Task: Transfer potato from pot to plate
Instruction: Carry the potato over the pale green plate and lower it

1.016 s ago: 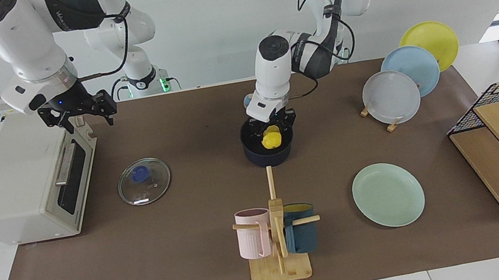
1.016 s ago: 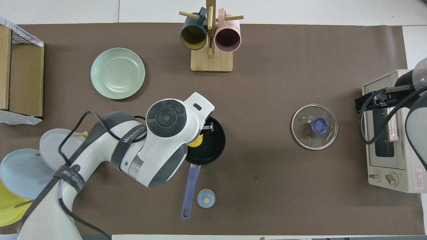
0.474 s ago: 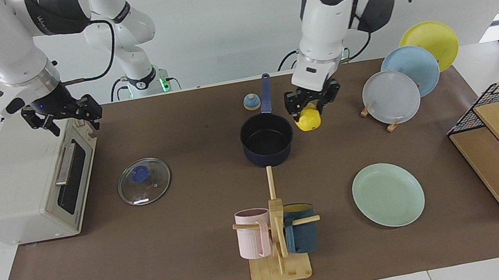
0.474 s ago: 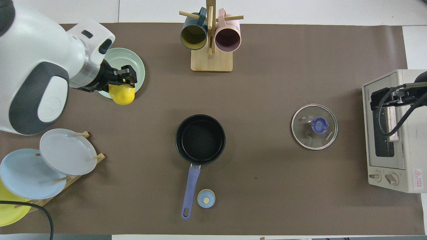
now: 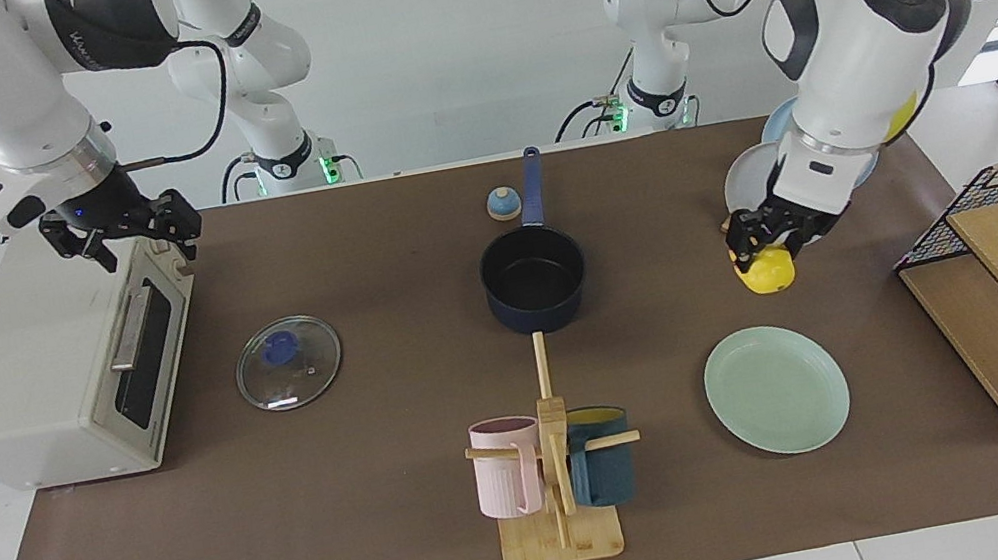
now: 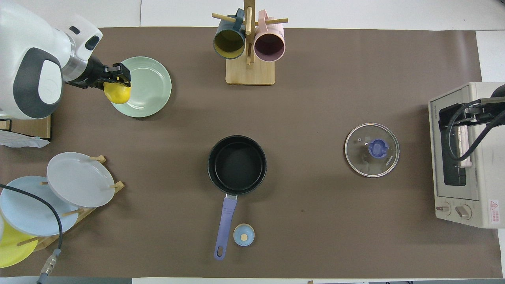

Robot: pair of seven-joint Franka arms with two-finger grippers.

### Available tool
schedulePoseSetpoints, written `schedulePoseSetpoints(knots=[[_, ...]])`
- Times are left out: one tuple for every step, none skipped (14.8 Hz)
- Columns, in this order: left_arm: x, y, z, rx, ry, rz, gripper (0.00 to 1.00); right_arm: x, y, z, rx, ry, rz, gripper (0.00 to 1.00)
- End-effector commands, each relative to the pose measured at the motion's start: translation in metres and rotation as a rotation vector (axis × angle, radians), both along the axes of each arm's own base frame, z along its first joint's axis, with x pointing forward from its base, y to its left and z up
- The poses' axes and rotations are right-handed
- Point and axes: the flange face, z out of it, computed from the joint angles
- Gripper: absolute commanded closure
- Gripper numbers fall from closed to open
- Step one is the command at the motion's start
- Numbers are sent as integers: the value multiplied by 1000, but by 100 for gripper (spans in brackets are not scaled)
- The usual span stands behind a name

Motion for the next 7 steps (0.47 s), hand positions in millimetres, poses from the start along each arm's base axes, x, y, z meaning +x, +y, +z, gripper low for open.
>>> schedulePoseSetpoints(knots=[[25, 0, -44, 6, -31, -28, 100, 5, -2, 3, 2, -18, -19, 0], [26, 0, -51, 11, -43, -38, 100, 5, -1, 3, 3, -20, -17, 0], [25, 1, -56, 15, -36, -46, 100, 5, -1, 3, 3, -20, -22, 0], [24, -1, -58, 15, -38, -50, 100, 5, -1, 3, 3, -19, -22, 0], [23, -2, -64, 17, -36, -52, 100, 5, 0, 3, 3, -19, -20, 0], [23, -4, -67, 18, -41, -55, 100, 5, 3, 3, 3, -19, -16, 0], [20, -5, -77, 19, -37, -57, 100, 5, 3, 3, 3, -19, -16, 0]])
